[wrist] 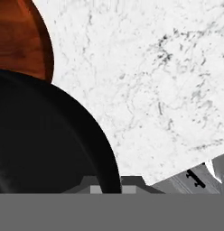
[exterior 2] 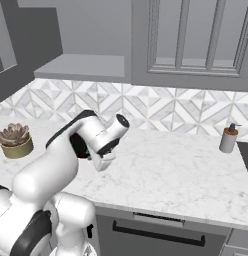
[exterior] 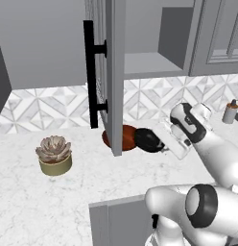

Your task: Pick up the bowls on the counter and stack them on top of one another in the open cabinet. Place the smaller bowl on top of the larger bowl.

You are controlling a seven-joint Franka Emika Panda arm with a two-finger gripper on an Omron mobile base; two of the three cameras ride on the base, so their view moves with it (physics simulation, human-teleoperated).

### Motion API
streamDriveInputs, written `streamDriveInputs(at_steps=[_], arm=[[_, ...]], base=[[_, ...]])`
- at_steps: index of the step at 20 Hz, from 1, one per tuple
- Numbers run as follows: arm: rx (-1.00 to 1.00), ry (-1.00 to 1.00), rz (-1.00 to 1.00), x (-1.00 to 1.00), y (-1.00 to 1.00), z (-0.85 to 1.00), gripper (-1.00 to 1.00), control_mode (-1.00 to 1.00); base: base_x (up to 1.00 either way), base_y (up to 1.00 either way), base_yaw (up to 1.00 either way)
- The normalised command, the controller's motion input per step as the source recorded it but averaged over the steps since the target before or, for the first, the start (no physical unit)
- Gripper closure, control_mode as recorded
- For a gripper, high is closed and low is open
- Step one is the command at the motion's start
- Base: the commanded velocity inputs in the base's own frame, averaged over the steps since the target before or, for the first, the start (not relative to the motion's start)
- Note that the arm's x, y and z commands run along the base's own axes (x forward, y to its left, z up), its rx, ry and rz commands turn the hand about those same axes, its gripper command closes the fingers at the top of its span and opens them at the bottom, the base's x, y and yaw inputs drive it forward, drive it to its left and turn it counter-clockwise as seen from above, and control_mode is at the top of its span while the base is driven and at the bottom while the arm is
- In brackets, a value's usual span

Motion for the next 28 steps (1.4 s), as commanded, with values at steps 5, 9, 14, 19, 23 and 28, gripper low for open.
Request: streamDriveInputs(at_steps=[5,9,14,19,23,28], arm=[[0.00,0.00,-0.27,1.00,0.42,0.61,1.00,-1.00],[0.00,0.22,-0.11,1.00,0.02,-0.31,1.00,-1.00],[-0.02,0.22,0.00,0.38,0.13,-0.22,1.00,-1.00],[-0.12,0.04,0.00,0.14,0.52,-0.17,1.00,-1.00],[-0.17,0.04,0.00,0.29,0.28,-0.63,1.00,-1.00],[-0.07,0.00,0.00,0.25,-0.05,-0.23,1.00,-1.00]], base=[[0.00,0.00,0.00],[0.00,0.00,0.00],[0.00,0.00,0.00],[0.00,0.00,0.00],[0.00,0.00,0.00],[0.00,0.00,0.00]])
